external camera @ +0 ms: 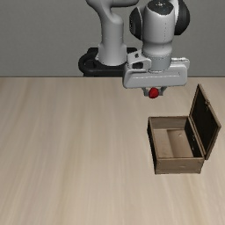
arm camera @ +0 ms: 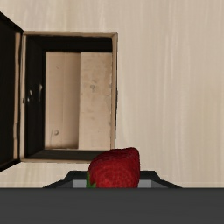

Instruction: Pick up the strawberry and place it in the box

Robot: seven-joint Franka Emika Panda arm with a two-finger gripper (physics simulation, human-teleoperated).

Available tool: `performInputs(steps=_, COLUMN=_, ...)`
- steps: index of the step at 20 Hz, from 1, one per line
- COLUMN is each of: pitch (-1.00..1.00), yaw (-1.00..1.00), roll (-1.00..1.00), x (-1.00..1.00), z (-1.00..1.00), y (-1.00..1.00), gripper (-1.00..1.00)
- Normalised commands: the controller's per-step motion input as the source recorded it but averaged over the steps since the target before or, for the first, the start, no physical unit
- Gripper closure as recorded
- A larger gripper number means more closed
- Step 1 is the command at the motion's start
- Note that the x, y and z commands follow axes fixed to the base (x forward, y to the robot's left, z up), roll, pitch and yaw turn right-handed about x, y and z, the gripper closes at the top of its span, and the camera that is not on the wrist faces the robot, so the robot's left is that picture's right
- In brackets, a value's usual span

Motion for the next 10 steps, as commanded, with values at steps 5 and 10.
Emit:
performInputs(steps=5, pitch=0.00, yaw=0.00, roll=0.00, x=0.00, z=0.00, y=0.80, gripper=-1.00)
performInputs(steps=10, pitch=0.00, yaw=0.00, roll=0.00, x=0.00, z=0.00, y=0.00, gripper=-1.00)
